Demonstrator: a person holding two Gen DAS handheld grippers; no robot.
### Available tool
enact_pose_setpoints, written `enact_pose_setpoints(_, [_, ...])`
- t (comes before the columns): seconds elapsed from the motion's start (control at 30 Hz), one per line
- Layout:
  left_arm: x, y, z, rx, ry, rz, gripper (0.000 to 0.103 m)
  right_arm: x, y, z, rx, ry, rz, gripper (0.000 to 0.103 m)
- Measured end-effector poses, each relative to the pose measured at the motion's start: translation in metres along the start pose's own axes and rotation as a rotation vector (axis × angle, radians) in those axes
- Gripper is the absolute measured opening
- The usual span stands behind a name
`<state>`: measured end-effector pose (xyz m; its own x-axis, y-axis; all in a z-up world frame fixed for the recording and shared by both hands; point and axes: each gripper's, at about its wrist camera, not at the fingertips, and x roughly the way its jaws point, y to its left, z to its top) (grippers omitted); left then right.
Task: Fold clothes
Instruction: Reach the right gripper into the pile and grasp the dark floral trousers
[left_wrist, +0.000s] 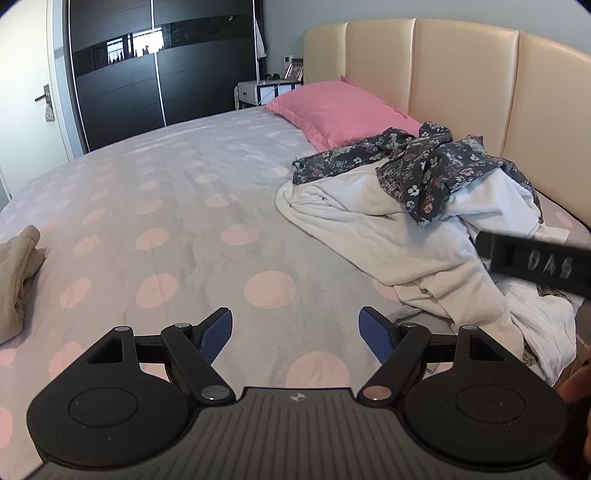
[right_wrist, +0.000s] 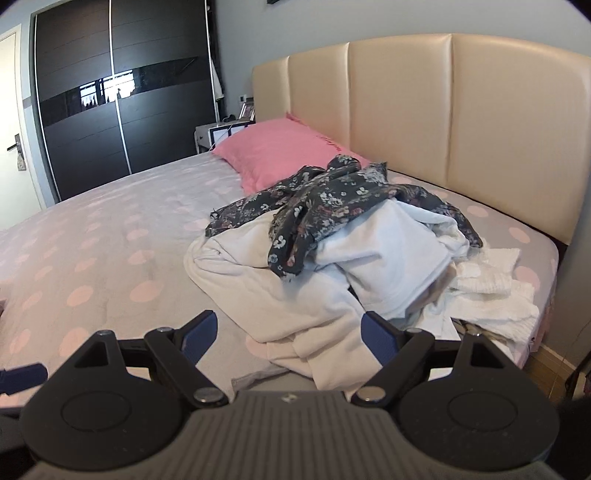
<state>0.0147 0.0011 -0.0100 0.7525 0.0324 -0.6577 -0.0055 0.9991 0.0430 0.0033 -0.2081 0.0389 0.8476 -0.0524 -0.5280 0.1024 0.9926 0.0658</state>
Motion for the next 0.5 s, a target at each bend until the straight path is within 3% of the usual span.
enact_pose_setpoints(0.3, [0.032, 0.022, 0.021, 0.016, 0.045, 0.053, 0.075, 0.079, -0.026, 0.054, 0.043, 0.168, 0.032, 0.078])
enact_pose_setpoints(0.4, [0.046, 0.035, 0.025, 0.004, 0.072, 0.072, 0.074, 0.115, -0.037, 0.066, 0.083, 0.228, -0.007, 0.070])
enact_pose_setpoints(0.5, [0.058, 0.047, 0.025, -0.002, 0.098, 0.100, 0.074, 0.144, -0.048, 0.078, 0.141, 0.244, -0.027, 0.068])
